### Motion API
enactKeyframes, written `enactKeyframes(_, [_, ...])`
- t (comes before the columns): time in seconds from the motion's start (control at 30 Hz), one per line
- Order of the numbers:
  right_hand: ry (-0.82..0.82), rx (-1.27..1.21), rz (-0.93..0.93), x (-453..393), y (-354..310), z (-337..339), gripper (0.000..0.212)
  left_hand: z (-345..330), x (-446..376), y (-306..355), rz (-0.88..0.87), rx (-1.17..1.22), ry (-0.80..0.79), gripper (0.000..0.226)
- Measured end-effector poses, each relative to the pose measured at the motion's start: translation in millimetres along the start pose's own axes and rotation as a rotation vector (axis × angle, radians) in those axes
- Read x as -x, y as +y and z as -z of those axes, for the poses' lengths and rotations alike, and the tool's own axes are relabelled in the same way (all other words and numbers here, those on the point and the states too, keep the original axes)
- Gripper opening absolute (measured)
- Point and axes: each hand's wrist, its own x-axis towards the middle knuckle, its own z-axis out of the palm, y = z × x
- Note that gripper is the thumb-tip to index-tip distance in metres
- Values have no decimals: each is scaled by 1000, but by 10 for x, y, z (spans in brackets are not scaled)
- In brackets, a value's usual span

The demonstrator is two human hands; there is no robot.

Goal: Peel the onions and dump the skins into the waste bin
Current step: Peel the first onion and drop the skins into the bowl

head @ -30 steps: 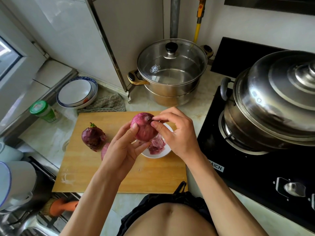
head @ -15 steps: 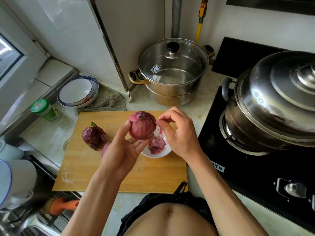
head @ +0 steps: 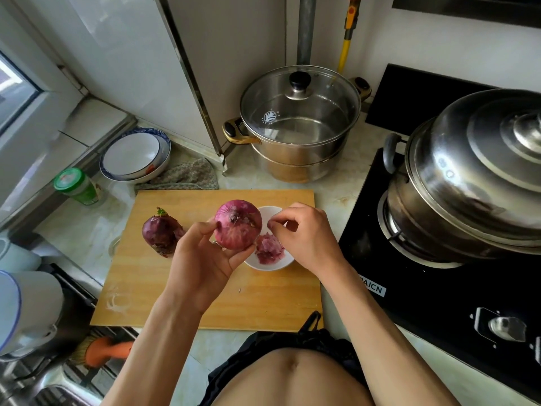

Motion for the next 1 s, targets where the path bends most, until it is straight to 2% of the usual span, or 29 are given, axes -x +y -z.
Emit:
enactKeyframes(0.07, [25, -7, -4, 6, -20, -3, 2, 8, -10, -9, 10, -4, 12, 55])
enactKeyframes(0.17, [72, -94, 84, 9, -88, 41, 4, -8, -17, -6, 24, -9, 43, 55])
enactKeyframes(0.27, [47, -157, 214, 20, -193, 80, 17, -49, -12, 14, 26, -37, 64, 55])
enactKeyframes(0.37, [41, -104, 280, 24, -223, 35, 25, -101, 10, 23, 29, -44, 73, 51])
enactKeyframes(0.6, [80, -78, 307, 12, -188, -10, 24, -160, 14, 22, 27, -47, 109, 30])
enactKeyframes(1.0, [7, -81, 279, -3, -193, 10, 20, -151, 22, 17, 50, -78, 134, 30])
